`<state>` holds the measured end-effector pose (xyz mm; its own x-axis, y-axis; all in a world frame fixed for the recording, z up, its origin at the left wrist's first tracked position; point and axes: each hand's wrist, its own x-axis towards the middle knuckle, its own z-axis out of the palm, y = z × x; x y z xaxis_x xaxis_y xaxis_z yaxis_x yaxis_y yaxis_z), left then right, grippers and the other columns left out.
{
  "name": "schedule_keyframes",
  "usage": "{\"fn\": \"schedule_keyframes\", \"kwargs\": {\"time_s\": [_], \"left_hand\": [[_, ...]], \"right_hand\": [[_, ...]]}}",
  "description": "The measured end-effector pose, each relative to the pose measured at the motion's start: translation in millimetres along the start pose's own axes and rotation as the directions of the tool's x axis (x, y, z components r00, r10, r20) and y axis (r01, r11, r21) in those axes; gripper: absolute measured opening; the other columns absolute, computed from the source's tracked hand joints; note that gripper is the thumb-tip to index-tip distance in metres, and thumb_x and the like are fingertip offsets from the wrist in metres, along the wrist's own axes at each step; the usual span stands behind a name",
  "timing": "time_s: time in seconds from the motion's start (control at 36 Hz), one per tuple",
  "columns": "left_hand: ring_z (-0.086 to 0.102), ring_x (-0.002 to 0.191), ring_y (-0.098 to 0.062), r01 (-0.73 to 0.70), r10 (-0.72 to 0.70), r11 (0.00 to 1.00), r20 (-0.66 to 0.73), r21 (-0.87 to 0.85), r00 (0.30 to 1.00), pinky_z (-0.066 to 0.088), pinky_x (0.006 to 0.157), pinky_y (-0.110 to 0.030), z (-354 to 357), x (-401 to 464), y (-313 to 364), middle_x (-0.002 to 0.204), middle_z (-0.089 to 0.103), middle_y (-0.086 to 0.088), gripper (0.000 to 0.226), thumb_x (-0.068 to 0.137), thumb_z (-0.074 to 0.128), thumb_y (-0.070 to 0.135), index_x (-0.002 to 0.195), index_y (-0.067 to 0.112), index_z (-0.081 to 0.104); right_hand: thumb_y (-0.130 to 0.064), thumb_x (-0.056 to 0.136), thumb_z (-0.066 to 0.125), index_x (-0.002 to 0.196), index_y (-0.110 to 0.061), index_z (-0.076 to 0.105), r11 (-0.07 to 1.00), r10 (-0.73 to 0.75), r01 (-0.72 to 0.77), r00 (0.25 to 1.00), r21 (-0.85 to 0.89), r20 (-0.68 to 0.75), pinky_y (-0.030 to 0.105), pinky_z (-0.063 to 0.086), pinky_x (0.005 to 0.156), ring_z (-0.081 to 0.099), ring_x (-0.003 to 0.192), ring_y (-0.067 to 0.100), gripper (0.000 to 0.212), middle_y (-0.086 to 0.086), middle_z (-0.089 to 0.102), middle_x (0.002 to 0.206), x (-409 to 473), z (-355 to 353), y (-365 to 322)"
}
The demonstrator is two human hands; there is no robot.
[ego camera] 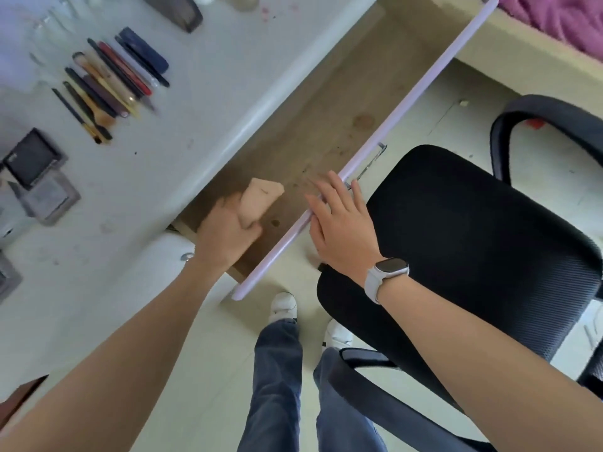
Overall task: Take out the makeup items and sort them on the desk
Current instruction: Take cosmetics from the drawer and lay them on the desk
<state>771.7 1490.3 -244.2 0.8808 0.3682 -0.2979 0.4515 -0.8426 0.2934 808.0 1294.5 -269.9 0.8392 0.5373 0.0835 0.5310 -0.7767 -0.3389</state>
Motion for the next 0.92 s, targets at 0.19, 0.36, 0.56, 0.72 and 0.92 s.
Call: {"fn": "schedule_keyframes", "kwargs": {"time_s": [0.19,0.36,0.56,0.72,0.92], "left_hand": [[0.053,0.091,-0.017,-0.153,0.143,0.959,-0.059,-0.239,0.988,0.043,0.071,-0.027,-43.6,-39.2,-4.2,0.104,0.052,0.002,0.051,0.077,0.067,0.018,0.125,0.015,0.051],[0.05,0.107,-0.013,-0.203,0.177,0.923,-0.106,-0.326,0.978,0.047,0.086,-0.031,-84.5,-57.4,-35.8,0.117,0.054,0.008,0.06,0.08,0.067,0.016,0.135,0.021,0.044],[0.038,0.114,-0.012,-0.189,0.104,0.926,-0.26,-0.327,0.96,0.041,0.097,-0.039,-129.5,-55.9,-84.7,0.121,0.054,0.005,0.06,0.082,0.062,0.026,0.138,0.02,0.042],[0.036,0.131,-0.028,-0.036,-0.056,0.973,-0.388,-0.226,0.92,0.036,0.103,-0.044,-122.5,-46.3,-131.9,0.147,0.037,-0.012,0.058,0.089,0.054,0.02,0.143,0.011,0.034],[0.049,0.118,-0.023,-0.283,0.278,0.959,-0.311,0.029,0.909,0.045,0.091,-0.041,-90.3,-38.4,-183.4,0.127,0.058,-0.003,0.039,0.086,0.044,0.024,0.122,0.015,0.057]], "right_hand": [[-0.026,0.095,0.04,0.122,-0.007,0.057,0.905,0.194,-0.198,0.98,0.376,0.047,0.041,0.036,0.105,0.054,0.11,0.025,0.037,0.008,0.063,0.112,22.5,-41.3,-44.3],[-0.024,0.095,0.051,0.122,-0.02,0.053,0.545,0.183,-0.472,0.873,0.692,0.452,0.025,0.05,0.072,0.057,0.09,0.014,0.027,-0.006,0.058,0.094,72.4,-80.4,-105.8],[-0.015,0.095,0.051,0.107,-0.006,0.061,0.543,0.056,-0.465,0.851,0.699,0.522,0.01,0.04,0.047,0.053,0.05,0.002,0.019,-0.001,0.057,0.076,115.5,-88.8,-167.4],[-0.013,0.095,0.048,0.091,-0.014,0.059,0.393,0.255,-0.504,0.863,0.769,0.436,0.023,0.058,0.067,0.064,0.064,0.016,0.012,0.002,0.062,0.087,161.4,-84.0,-215.2],[-0.006,0.087,0.052,0.084,-0.01,0.056,0.326,0.417,-0.621,0.771,0.712,0.481,0.025,0.045,0.064,0.052,0.082,0.022,0.007,0.018,0.059,0.096,226.5,-43.9,-263.9]]}}
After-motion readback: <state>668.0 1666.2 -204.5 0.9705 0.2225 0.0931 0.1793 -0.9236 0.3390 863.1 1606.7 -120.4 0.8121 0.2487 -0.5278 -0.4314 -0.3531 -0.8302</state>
